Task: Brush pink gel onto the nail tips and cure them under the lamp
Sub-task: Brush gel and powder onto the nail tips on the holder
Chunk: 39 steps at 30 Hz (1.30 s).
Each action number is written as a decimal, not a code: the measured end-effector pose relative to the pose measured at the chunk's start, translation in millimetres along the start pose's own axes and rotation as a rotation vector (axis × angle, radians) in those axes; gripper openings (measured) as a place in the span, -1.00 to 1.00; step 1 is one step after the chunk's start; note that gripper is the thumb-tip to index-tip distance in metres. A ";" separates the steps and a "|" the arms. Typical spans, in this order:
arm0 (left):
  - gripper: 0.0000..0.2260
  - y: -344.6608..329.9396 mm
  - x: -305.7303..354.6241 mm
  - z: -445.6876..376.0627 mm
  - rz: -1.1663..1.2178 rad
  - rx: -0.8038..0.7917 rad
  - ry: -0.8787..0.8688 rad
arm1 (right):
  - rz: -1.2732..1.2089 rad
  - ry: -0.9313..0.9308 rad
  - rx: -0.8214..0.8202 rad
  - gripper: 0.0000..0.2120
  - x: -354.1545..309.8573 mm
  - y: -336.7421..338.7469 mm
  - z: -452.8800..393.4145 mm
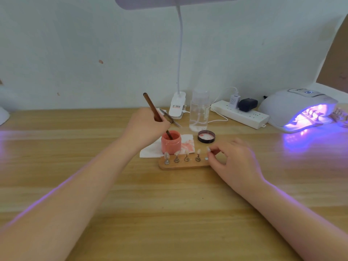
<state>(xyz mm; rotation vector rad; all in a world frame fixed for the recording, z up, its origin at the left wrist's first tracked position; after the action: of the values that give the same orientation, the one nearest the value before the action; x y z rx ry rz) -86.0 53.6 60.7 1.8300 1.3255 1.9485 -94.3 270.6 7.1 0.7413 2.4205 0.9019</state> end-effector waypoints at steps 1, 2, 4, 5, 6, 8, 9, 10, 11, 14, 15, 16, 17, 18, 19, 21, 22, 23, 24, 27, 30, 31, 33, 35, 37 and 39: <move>-0.79 -0.9 -0.6 -0.6 -0.014 -0.006 0.001 | -0.012 0.000 0.008 -0.95 -0.3 -0.1 -0.2; -0.79 -1.8 -0.8 -1.0 -0.026 -0.013 0.000 | -0.024 0.000 0.014 -0.95 -0.2 -0.2 -0.5; -0.76 -4.4 -0.9 -0.2 -0.023 -0.032 -0.003 | -0.042 -0.008 0.012 -0.95 1.2 -0.8 -1.1; -0.75 -5.7 -0.8 0.3 -0.018 -0.042 -0.007 | -0.051 -0.017 0.007 -0.95 2.4 -1.3 -1.2; -0.74 -6.7 -0.6 0.6 -0.020 -0.050 -0.011 | -0.058 -0.026 0.004 -0.96 3.3 -1.7 -1.2; -0.72 -8.6 -0.6 0.9 -0.027 -0.058 -0.018 | -0.059 -0.031 0.004 -0.96 4.1 -1.8 -1.1; -0.70 -9.3 -0.6 1.1 -0.032 -0.059 -0.021 | -0.056 -0.030 0.008 -0.96 3.8 -1.6 -1.0; -0.72 -9.4 -0.9 0.8 -0.036 -0.059 -0.024 | -0.054 -0.030 0.013 -0.95 3.4 -1.1 -1.0; -0.74 -8.5 -1.2 0.7 -0.035 -0.058 -0.022 | -0.057 -0.032 0.019 -0.95 3.2 -0.5 -1.1; -0.82 -1.0 -3.1 -1.8 0.060 -0.025 0.013 | -0.073 -0.037 0.024 -0.95 4.2 0.4 -0.3; -0.84 2.2 -5.4 -3.7 0.129 -0.012 0.042 | -0.079 -0.038 0.022 -0.95 4.6 0.4 0.1; -0.86 5.5 -8.5 -5.4 0.221 -0.006 0.083 | -0.087 -0.043 0.020 -0.95 5.1 0.3 0.5; -0.88 7.7 -12.2 -6.5 0.326 -0.011 0.133 | -0.096 -0.050 0.019 -0.95 5.7 0.1 0.8; -0.89 8.5 -16.6 -7.6 0.425 -0.020 0.187 | -0.104 -0.056 0.016 -0.95 6.3 -0.2 0.9; -0.89 8.4 -20.8 -8.1 0.509 -0.032 0.243 | -0.109 -0.059 0.011 -0.95 6.7 -0.6 0.8; -0.89 6.2 -28.9 -8.2 0.631 -0.056 0.348 | -0.117 -0.061 -0.001 -0.94 6.8 -1.2 0.8; -0.88 5.0 -32.1 -8.0 0.674 -0.068 0.394 | -0.122 -0.060 -0.006 -0.93 6.9 -1.2 0.9; -0.88 3.9 -34.6 -7.9 0.710 -0.080 0.433 | -0.125 -0.061 -0.010 -0.93 7.2 -1.0 0.9; -0.88 3.1 -37.0 -8.2 0.741 -0.090 0.465 | -0.128 -0.061 -0.012 -0.93 7.3 -0.6 1.1; -0.91 1.9 -44.1 -9.3 0.791 -0.119 0.520 | -0.132 -0.065 -0.014 -0.93 7.6 -0.3 1.3; -0.91 2.4 -52.3 -11.2 0.801 -0.122 0.555 | -0.135 -0.068 -0.019 -0.93 7.9 -0.4 1.2; -0.91 2.2 -54.5 -11.8 0.805 -0.123 0.568 | -0.133 -0.066 -0.023 -0.93 7.7 -0.4 1.1; -0.91 1.4 -58.2 -12.7 0.810 -0.124 0.588 | -0.129 -0.064 -0.028 -0.93 7.7 -0.4 1.1; -0.91 -0.1 -60.8 -13.4 0.808 -0.123 0.595 | -0.125 -0.069 -0.033 -0.94 7.8 -0.4 1.2; -0.90 -1.4 -62.6 -14.0 0.802 -0.122 0.601 | -0.121 -0.074 -0.040 -0.94 8.1 -0.6 1.0; -0.90 -2.2 -63.9 -14.8 0.796 -0.127 0.605 | -0.122 -0.077 -0.045 -0.94 8.0 -1.1 0.8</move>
<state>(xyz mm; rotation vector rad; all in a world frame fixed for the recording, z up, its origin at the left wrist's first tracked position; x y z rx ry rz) -84.4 6.6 14.9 1.9579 0.5277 3.0822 -100.2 275.3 4.0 0.5933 2.3422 0.8611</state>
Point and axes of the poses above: each hand's wrist, its own z-axis away from the middle knuckle, its own y-axis out of the back of the hand, x = y × z, the point moved 4 cm from there along -z, towards the middle knuckle, and after that the axes turned 10 degrees about y, right-handed, at the moved point
